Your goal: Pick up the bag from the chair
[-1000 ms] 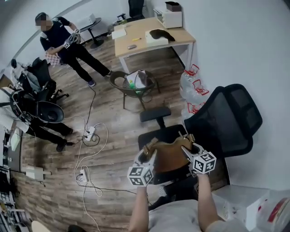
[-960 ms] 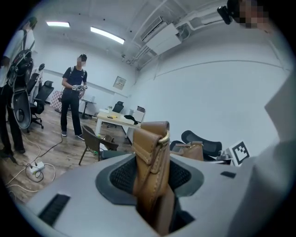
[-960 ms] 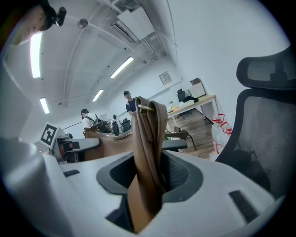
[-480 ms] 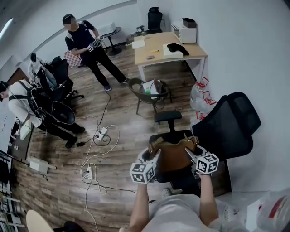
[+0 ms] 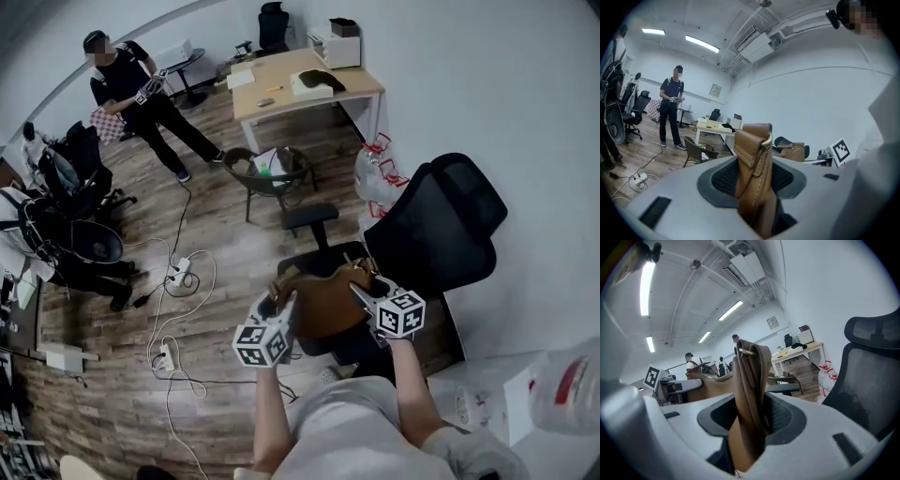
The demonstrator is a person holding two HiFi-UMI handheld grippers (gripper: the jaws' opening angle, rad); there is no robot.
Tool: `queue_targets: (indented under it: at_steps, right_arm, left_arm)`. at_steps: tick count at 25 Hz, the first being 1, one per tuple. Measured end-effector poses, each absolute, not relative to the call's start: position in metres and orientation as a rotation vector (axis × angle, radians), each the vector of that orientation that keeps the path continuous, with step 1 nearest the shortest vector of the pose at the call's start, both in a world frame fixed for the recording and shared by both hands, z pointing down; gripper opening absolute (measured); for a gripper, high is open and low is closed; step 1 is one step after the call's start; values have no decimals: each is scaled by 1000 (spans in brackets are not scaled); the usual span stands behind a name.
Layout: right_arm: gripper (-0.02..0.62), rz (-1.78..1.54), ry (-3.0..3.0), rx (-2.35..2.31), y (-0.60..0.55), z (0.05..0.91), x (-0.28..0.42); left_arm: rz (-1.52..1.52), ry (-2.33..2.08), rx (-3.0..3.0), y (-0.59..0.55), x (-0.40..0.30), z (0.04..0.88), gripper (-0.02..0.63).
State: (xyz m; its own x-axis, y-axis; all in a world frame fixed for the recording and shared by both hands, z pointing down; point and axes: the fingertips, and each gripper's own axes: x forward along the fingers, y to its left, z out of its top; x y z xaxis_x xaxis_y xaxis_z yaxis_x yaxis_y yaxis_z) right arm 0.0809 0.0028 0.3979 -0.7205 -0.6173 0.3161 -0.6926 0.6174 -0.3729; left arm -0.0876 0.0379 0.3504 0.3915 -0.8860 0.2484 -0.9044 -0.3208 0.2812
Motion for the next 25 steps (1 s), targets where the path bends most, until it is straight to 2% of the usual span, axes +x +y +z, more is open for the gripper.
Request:
queue_targets:
  at_steps: [25]
  right_arm:
    - [171, 651, -2658, 1093, 24, 389, 79]
  left_arm:
    - [5, -1579, 2267, 63, -90, 348, 166]
